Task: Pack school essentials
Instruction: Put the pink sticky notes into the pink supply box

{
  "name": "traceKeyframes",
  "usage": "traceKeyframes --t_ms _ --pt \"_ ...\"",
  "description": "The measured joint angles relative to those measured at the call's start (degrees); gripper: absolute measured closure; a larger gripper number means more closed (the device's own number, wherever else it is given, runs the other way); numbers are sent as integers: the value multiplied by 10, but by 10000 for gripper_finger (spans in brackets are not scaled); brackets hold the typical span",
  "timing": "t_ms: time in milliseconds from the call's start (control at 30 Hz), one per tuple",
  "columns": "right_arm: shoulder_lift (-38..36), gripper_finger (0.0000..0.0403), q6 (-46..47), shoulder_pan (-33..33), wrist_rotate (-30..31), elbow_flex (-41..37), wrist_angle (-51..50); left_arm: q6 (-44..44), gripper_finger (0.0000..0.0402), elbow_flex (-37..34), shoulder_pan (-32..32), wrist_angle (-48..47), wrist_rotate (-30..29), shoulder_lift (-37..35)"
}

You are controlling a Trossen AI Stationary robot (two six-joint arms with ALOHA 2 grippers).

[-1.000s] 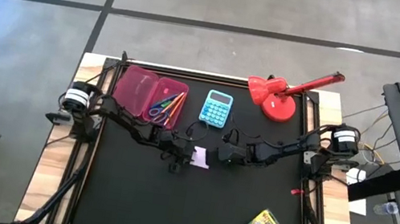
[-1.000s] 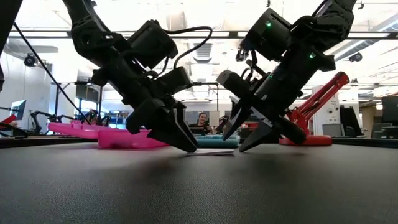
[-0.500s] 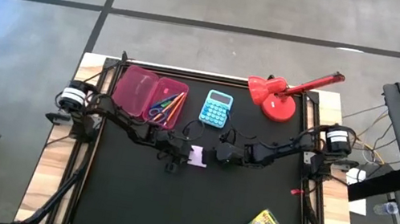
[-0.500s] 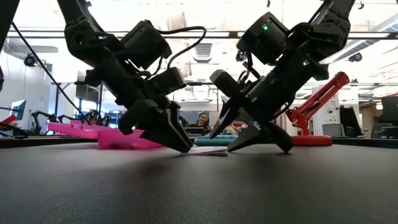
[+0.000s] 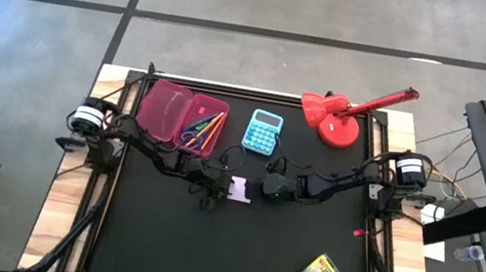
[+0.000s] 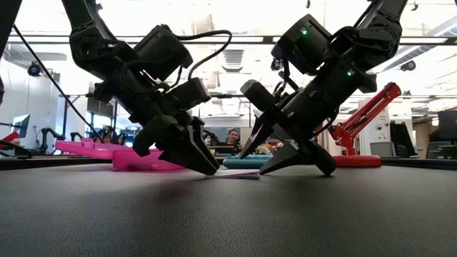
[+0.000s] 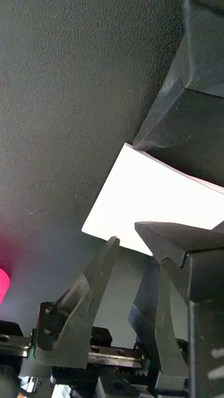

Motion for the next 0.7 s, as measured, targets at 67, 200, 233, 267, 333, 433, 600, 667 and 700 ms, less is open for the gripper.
traceKeyframes --t_ms 67,200,233,267,333,433,600,667,700 --pt "0 213 3 0 0 0 -1 -1 238 -2 0 6 0 4" --pt "1 213 8 0 0 0 -1 -1 238 -11 0 30 0 5" --pt "1 213 9 0 0 0 -1 0 238 -12 0 34 0 6" --pt "1 213 10 0 0 0 -1 0 238 -12 0 34 0 6" --pt "1 213 10 0 0 0 -2 1 238 -13 0 34 0 6" --pt "0 213 7 0 -2 0 -6 -1 238 -24 0 51 -1 6" --pt "-12 213 8 -1 -5 0 -22 -3 238 -27 0 56 -1 6" --pt "-13 213 8 -3 -6 1 -24 -12 238 -27 0 56 -1 6" --pt "-13 213 8 -4 -7 1 -25 -14 238 -27 0 56 -1 6"
